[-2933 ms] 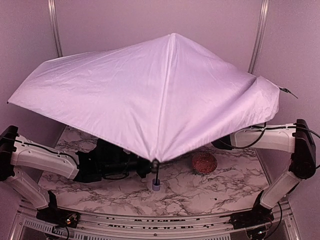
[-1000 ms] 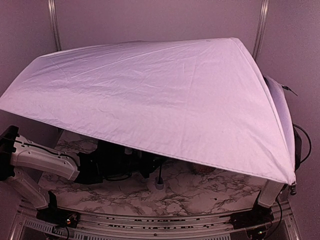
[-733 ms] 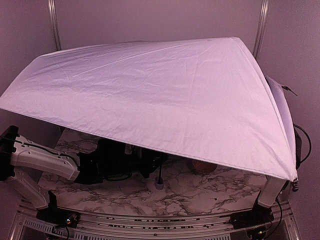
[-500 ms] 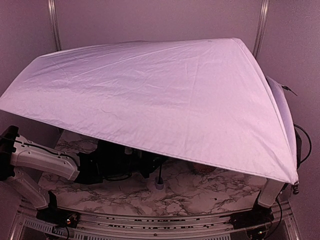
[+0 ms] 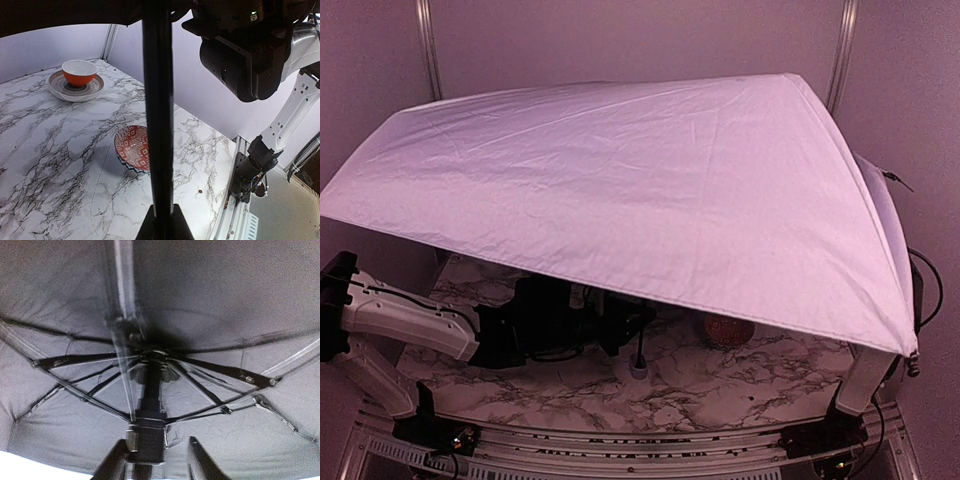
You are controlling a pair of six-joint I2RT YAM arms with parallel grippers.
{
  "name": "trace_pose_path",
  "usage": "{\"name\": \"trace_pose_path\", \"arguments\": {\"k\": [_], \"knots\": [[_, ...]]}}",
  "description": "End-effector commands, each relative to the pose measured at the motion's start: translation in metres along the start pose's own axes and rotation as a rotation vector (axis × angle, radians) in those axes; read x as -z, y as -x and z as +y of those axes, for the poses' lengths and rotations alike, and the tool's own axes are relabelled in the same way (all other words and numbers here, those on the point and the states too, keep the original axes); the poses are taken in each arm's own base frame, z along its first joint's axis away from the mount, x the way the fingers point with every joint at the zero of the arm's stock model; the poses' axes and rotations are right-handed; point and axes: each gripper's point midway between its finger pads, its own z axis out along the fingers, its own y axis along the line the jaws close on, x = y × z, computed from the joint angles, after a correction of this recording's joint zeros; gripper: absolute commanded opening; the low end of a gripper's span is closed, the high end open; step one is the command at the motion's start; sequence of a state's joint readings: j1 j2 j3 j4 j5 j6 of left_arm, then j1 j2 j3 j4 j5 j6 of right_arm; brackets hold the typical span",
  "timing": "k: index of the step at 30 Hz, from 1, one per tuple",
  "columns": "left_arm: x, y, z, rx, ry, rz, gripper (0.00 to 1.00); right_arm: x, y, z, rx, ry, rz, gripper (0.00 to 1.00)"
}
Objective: Put away the umbrella
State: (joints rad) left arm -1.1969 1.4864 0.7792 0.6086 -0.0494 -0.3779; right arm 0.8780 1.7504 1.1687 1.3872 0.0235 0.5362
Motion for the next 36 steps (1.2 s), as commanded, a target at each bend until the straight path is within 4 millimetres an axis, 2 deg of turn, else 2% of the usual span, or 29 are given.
{"name": "trace_pose_path", "arguments": {"k": [1, 6, 13, 14, 15, 17, 19, 32, 36], "knots": [[0.003, 0.042, -0.022, -0.036, -0.07, -0.133, 0.0, -0.009, 0.017, 0.016, 0.018, 0.039, -0.041, 0.3], [0.004, 0.042, -0.022, -0.037, -0.068, -0.134, 0.0, -0.007, 0.018, 0.014, 0.02, 0.034, -0.045, 0.07], [0.005, 0.042, -0.021, -0.035, -0.064, -0.135, 0.0, -0.003, 0.015, 0.01, 0.026, 0.024, -0.036, 0.04], [0.005, 0.042, -0.021, -0.036, -0.064, -0.136, 0.0, -0.003, 0.015, 0.011, 0.027, 0.028, -0.036, 0.05], [0.006, 0.042, -0.021, -0.036, -0.064, -0.136, 0.0, -0.003, 0.016, 0.011, 0.032, 0.03, -0.041, 0.11], [0.006, 0.042, -0.021, -0.035, -0.062, -0.137, 0.0, -0.001, 0.02, 0.012, 0.035, 0.034, -0.055, 0.32], [0.006, 0.042, -0.02, -0.033, -0.061, -0.136, 0.0, -0.001, 0.024, 0.016, 0.044, 0.047, -0.065, 0.4], [0.008, 0.039, -0.026, -0.046, -0.093, -0.128, 0.0, 0.002, 0.039, 0.015, 0.03, 0.072, -0.088, 0.45], [0.013, 0.045, -0.032, -0.05, -0.129, -0.156, 0.0, 0.001, 0.034, 0.016, 0.023, 0.081, -0.067, 0.42]]}}
